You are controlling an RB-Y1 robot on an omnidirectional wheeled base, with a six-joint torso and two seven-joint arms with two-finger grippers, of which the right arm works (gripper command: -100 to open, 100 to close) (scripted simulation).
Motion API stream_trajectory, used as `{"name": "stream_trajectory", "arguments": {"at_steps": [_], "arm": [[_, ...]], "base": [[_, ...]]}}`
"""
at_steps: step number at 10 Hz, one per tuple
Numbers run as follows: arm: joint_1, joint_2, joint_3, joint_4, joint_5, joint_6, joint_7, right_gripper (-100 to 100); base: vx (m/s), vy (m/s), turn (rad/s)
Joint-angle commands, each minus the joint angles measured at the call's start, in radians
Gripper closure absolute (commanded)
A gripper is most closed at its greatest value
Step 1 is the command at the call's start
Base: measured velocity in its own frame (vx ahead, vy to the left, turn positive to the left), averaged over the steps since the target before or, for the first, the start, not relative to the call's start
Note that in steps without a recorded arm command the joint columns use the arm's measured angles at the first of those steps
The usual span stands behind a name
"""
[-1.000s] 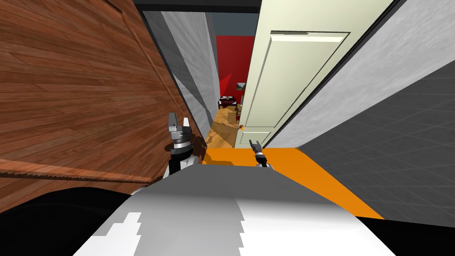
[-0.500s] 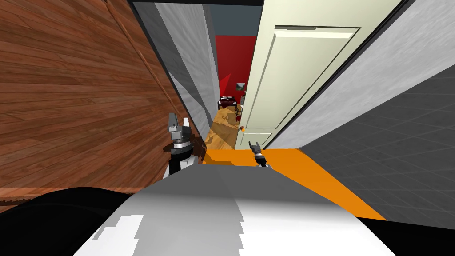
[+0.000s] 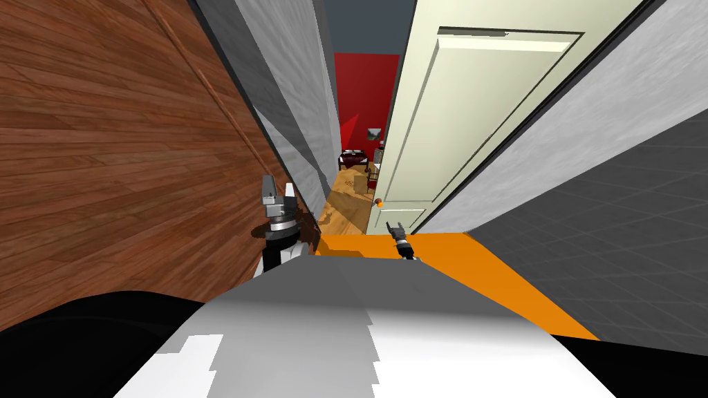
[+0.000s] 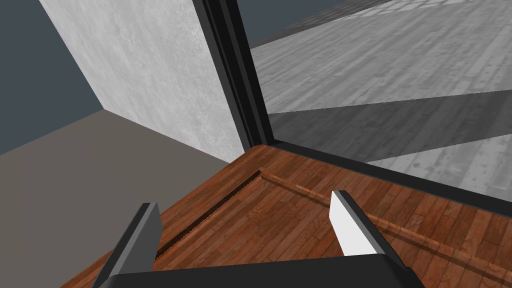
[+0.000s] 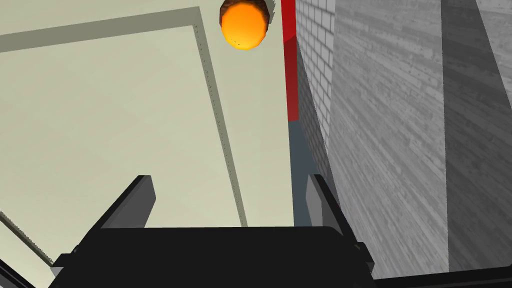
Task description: Pull the door open
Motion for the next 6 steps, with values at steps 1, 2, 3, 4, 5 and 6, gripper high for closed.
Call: {"name": "stream_trajectory", "arguments": {"at_steps": [1,2,3,4,5,6], "arm": [[-0.008,-0.001,-0.004,0.029,0.006,-0.008,0.023,-100],[-0.019,-0.002,-0.010,0.063,0.013,-0.015,0.047,-100],[-0.023,-0.003,-0.012,0.078,0.016,-0.019,0.057,-100],[-0.028,-0.003,-0.014,0.092,0.019,-0.022,0.068,-100],[-0.038,-0.005,-0.019,0.122,0.025,-0.028,0.088,-100],[-0.041,-0.005,-0.020,0.133,0.028,-0.031,0.097,-100]], "base": [[0.097,0.020,-0.011],[0.117,0.035,-0.021],[0.125,0.049,-0.016],[0.103,0.020,-0.013],[0.142,0.027,-0.013],[0.141,0.033,-0.012]]}}
